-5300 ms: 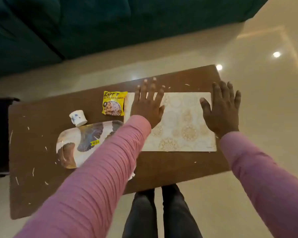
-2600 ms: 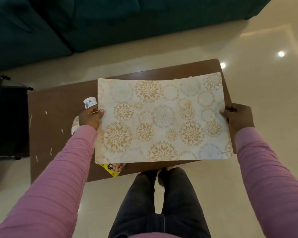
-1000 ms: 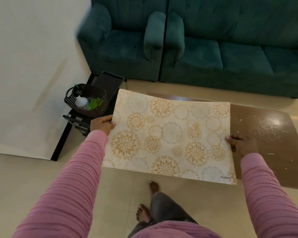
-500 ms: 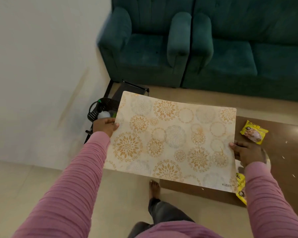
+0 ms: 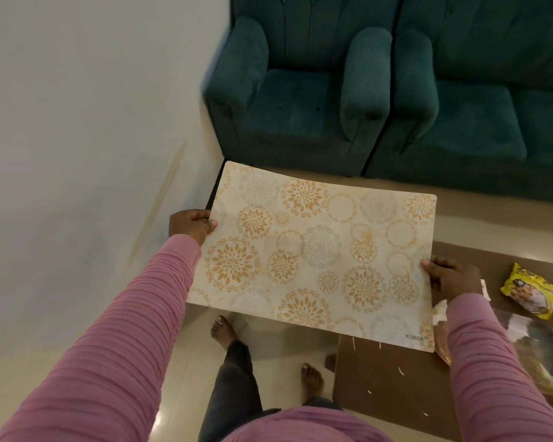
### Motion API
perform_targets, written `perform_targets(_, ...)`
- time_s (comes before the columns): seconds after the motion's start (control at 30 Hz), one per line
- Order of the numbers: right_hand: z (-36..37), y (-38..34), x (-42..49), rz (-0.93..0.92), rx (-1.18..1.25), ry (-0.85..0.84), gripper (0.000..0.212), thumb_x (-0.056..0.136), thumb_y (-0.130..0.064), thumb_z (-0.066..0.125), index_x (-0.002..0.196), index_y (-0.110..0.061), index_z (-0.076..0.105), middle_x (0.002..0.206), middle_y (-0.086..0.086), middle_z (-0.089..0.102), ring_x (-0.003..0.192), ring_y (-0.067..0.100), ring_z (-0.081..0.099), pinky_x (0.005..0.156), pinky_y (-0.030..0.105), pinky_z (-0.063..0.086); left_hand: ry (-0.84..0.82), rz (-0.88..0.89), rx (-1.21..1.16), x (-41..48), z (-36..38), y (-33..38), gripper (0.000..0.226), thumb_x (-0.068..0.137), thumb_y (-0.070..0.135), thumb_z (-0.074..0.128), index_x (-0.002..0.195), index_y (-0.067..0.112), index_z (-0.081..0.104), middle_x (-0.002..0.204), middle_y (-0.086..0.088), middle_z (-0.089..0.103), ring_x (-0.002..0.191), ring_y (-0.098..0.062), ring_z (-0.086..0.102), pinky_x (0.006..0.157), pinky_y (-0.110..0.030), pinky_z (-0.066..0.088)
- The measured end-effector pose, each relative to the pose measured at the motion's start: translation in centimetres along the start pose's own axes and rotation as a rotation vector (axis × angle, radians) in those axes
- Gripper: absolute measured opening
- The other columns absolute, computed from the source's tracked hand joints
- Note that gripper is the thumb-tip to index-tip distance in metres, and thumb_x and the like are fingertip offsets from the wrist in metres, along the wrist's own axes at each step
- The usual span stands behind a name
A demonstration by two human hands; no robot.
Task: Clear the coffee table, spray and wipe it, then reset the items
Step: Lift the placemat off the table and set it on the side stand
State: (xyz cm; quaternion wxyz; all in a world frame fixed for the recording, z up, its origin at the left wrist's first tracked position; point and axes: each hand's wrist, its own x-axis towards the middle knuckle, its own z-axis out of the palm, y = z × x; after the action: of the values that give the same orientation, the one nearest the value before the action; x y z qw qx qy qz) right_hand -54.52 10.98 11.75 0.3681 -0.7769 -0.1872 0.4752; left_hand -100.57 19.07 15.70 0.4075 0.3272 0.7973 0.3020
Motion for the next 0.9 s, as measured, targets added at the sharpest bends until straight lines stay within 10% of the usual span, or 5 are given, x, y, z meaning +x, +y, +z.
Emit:
perform_targets(0.23,9.3,-1.5,1.1,0.029,-0.033,0.128,0.015,0.082,-0.002,0.069,0.096,-0.004,0.064,0.076,0.009,0.069,0.056,0.015,0.065,0.044,0.018,0.052,-0.079,0.04,0.035,12.2,-1.5,3.4,0.031,0.084,0.002,0.072,0.113,0.01,0.07,0.104,-0.004,0.069,0.084,-0.015,0.061,0.084,-0.02,0.043)
perform_targets(0.5,20.4,-4.3,6.5,-0.025,-0.258,0.229,0.007,0.084,-0.016,0.07,0.089,-0.014,0.065,0.094,0.017,0.069,0.084,0.035,0.068,0.077,0.055,0.056,-0.098,0.135,0.092,25.9,-0.9,6.9,0.026,0.086,0.003,0.068,0.112,0.008,0.071,0.106,0.0,0.067,0.095,-0.019,0.061,0.088,-0.021,0.045)
perform_targets(0.9,36.0,-2.5,27.1,-0.184,-0.436,0.388,0.023,0.091,-0.02,0.059,0.109,-0.006,0.061,0.107,0.014,0.067,0.097,0.032,0.062,0.087,0.044,0.051,0.066,0.222,0.031,47.6,12.1,1.6,0.02,0.089,0.0,0.06,0.094,0.019,0.065,0.094,0.002,0.065,0.088,-0.015,0.061,0.086,-0.029,0.053)
